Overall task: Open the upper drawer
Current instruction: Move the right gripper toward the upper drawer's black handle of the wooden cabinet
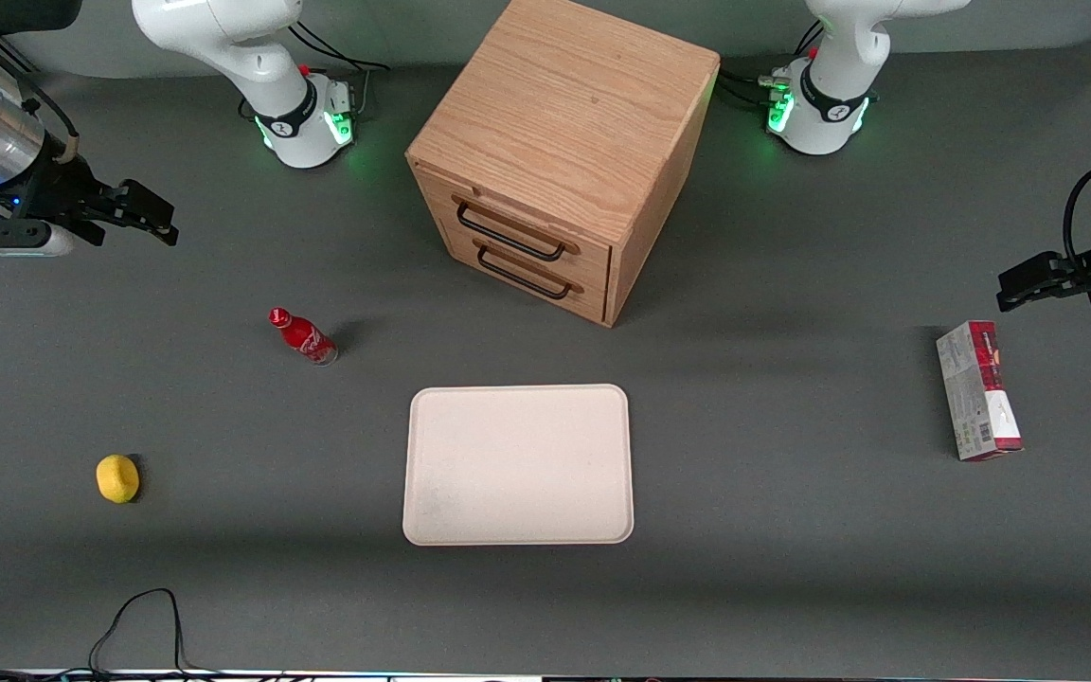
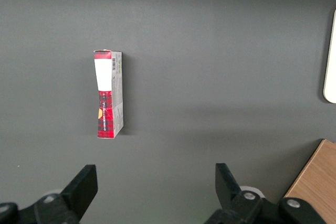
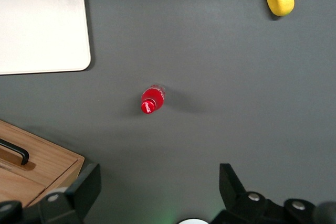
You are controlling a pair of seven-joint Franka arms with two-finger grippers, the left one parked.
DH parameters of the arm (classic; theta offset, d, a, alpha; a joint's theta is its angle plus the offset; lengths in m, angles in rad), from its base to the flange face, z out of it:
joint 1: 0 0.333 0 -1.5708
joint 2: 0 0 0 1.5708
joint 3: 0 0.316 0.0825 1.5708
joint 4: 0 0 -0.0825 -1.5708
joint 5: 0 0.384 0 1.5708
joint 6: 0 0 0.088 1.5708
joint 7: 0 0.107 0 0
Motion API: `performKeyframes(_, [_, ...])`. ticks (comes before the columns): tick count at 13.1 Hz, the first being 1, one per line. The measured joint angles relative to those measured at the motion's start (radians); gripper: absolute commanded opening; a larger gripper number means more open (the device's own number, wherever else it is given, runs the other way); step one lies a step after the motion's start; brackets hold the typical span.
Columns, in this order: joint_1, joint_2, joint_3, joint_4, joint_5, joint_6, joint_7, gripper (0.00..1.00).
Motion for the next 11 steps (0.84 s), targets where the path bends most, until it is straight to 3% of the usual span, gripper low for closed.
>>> performKeyframes(6, [0.003,0.083,0.042,0.097,0.006,0.007,0.000,1.00])
performKeyframes(11, [0.011,0.281,0.277,0.317,0.009,0.012,0.009,1.00])
